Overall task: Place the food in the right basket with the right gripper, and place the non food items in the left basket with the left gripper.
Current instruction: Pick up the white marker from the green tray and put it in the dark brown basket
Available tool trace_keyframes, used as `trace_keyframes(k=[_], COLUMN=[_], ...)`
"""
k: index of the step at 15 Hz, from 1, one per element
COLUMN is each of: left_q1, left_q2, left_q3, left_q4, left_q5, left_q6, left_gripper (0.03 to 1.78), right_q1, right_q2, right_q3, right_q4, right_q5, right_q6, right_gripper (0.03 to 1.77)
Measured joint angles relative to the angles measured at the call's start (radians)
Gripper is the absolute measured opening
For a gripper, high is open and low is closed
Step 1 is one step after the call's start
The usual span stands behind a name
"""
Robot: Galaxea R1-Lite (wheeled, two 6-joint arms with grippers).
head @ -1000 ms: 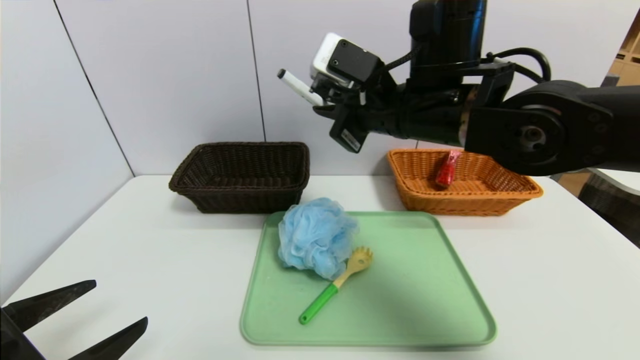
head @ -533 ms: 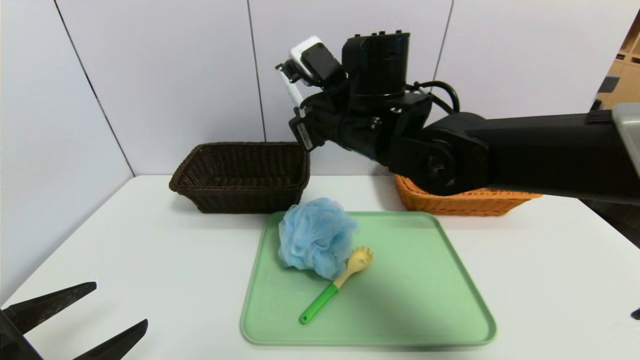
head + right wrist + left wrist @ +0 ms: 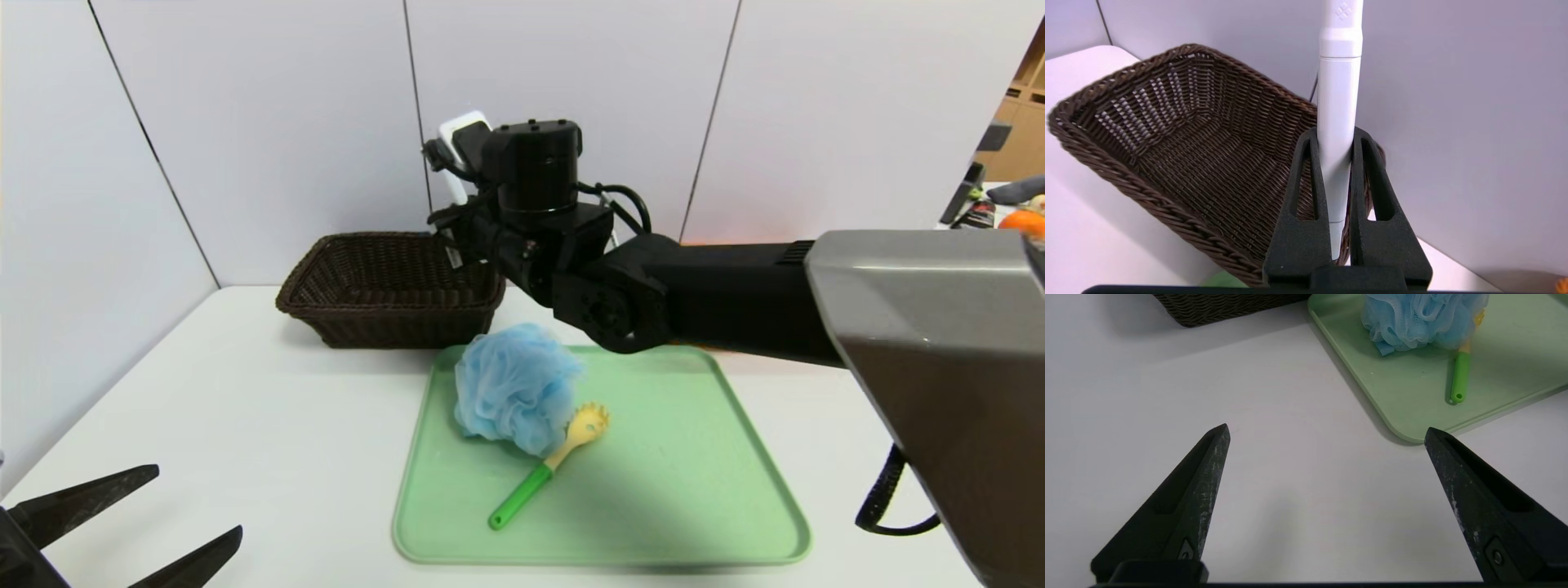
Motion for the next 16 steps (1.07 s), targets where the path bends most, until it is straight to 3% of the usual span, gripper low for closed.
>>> trace_keyframes(k=[7,16], left_q1=[0.000,0.001], left_q2=[0.000,0.002], left_q3=[0.013,0.025], left_q4=[0.000,0.001], left_q5=[-0.001,-0.002], left_q6=[0.001,0.003], left_gripper=[1.69,1.69], right_q1=[-0.010,-0.040], right_q2=[0.068,0.128], right_q3=[-0.009,-0.010], right_q4=[-0.012,-0.067], right_q5=[0.041,0.049], right_q6=[-0.006,-0.023], right_gripper=[0.18,0.18])
